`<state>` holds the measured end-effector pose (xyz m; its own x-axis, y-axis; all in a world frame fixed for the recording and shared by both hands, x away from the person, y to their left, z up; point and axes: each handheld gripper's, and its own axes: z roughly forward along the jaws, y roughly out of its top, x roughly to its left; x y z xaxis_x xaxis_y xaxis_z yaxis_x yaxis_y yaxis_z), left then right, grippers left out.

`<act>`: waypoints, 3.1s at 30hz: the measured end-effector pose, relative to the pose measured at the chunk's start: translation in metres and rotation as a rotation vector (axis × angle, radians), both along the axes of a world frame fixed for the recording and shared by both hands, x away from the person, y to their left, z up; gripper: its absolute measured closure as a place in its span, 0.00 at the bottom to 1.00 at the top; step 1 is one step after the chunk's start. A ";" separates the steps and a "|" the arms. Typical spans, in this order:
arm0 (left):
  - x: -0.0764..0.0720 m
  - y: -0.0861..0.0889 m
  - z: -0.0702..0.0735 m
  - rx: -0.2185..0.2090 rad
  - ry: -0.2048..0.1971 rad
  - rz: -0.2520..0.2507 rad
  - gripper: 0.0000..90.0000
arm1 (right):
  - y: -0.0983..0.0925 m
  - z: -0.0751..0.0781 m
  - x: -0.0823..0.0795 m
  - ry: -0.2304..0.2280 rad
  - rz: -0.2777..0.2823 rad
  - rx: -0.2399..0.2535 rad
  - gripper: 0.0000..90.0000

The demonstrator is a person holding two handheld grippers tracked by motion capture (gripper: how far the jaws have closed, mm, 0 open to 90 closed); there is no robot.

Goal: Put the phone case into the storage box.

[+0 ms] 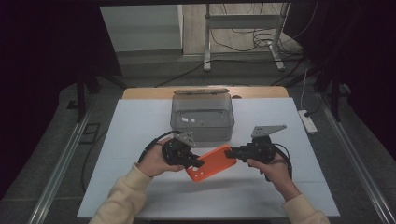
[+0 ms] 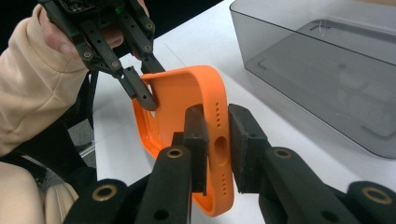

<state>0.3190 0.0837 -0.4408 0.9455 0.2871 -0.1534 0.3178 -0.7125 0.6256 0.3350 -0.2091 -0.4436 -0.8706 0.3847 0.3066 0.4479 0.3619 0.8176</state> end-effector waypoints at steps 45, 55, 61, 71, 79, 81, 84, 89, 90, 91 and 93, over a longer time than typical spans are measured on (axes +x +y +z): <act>-0.012 -0.011 0.005 0.153 -0.165 0.040 0.88 | 0.007 0.026 -0.014 -0.174 -0.055 -0.235 0.32; -0.008 -0.021 0.001 0.195 -0.158 0.032 0.88 | 0.012 0.027 -0.014 -0.172 -0.029 -0.264 0.32; -0.007 -0.028 -0.002 0.215 -0.154 0.013 0.88 | 0.013 0.027 -0.012 -0.168 -0.016 -0.261 0.34; -0.004 -0.037 -0.001 0.241 -0.140 -0.011 0.88 | 0.018 0.028 -0.010 -0.153 0.018 -0.278 0.37; 0.002 -0.048 0.003 0.289 -0.139 -0.081 0.88 | 0.029 0.025 0.000 -0.091 0.076 -0.315 0.42; 0.005 -0.050 0.004 0.296 -0.134 -0.098 0.88 | 0.031 0.023 0.002 -0.052 0.089 -0.322 0.43; 0.008 -0.053 0.005 0.304 -0.120 -0.123 0.88 | 0.034 0.019 0.007 -0.014 0.112 -0.338 0.44; 0.011 -0.058 0.005 0.329 -0.112 -0.160 0.88 | 0.039 0.015 0.012 0.033 0.148 -0.348 0.49; 0.011 -0.059 0.005 0.337 -0.112 -0.167 0.88 | 0.040 0.015 0.013 0.043 0.152 -0.353 0.50; 0.012 -0.059 0.005 0.345 -0.112 -0.177 0.88 | 0.040 0.014 0.013 0.049 0.159 -0.355 0.51; 0.013 -0.061 0.005 0.353 -0.114 -0.187 0.88 | 0.042 0.012 0.015 0.070 0.172 -0.363 0.54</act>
